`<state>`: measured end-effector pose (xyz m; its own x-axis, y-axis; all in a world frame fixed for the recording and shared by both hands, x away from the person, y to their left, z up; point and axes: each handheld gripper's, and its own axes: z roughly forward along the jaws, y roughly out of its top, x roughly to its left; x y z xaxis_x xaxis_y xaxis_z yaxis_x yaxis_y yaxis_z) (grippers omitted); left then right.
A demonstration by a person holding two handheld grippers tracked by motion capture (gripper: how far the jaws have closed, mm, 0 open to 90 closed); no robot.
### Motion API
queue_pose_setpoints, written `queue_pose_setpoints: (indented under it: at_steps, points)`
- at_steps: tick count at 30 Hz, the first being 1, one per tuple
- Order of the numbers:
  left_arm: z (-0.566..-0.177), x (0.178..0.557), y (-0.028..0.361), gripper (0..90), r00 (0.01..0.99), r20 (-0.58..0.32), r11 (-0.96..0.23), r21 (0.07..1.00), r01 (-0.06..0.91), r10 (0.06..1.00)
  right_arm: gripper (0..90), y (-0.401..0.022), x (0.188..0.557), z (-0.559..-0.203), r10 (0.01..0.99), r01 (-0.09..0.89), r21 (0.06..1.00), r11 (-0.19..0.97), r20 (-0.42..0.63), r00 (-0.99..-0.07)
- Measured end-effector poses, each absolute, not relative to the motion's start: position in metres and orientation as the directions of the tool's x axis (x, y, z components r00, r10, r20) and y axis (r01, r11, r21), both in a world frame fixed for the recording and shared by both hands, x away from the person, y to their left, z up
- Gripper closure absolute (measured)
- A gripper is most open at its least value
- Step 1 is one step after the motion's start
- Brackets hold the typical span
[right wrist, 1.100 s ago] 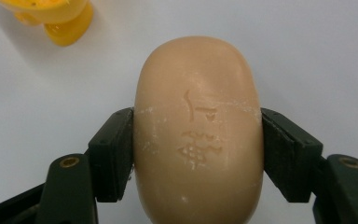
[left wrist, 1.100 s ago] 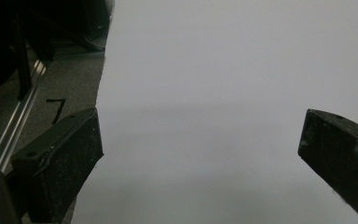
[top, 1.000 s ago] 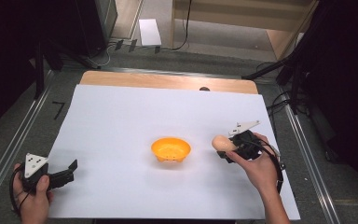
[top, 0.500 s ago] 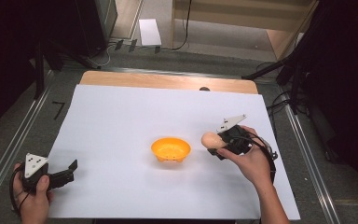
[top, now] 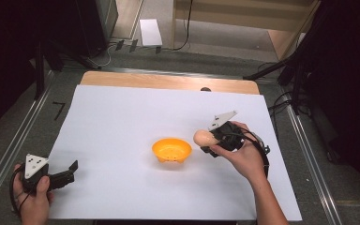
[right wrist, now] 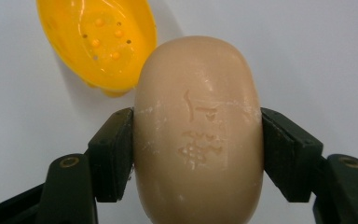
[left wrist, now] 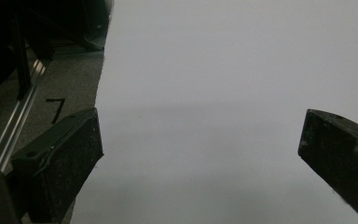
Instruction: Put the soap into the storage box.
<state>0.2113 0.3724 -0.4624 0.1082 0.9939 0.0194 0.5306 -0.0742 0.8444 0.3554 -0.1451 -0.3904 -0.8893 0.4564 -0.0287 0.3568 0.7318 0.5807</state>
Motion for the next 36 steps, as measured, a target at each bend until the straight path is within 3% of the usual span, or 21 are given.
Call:
queue_pose_setpoints:
  at_steps: [36]
  points:
    - [-0.462, 0.211, 0.372, 0.1, 0.113, 0.017, -0.075, 0.844, 0.531, 0.993, 32.9, -0.074, 0.362, -0.388, 0.241, 0.171, 0.569, 0.804, -0.048, -0.969]
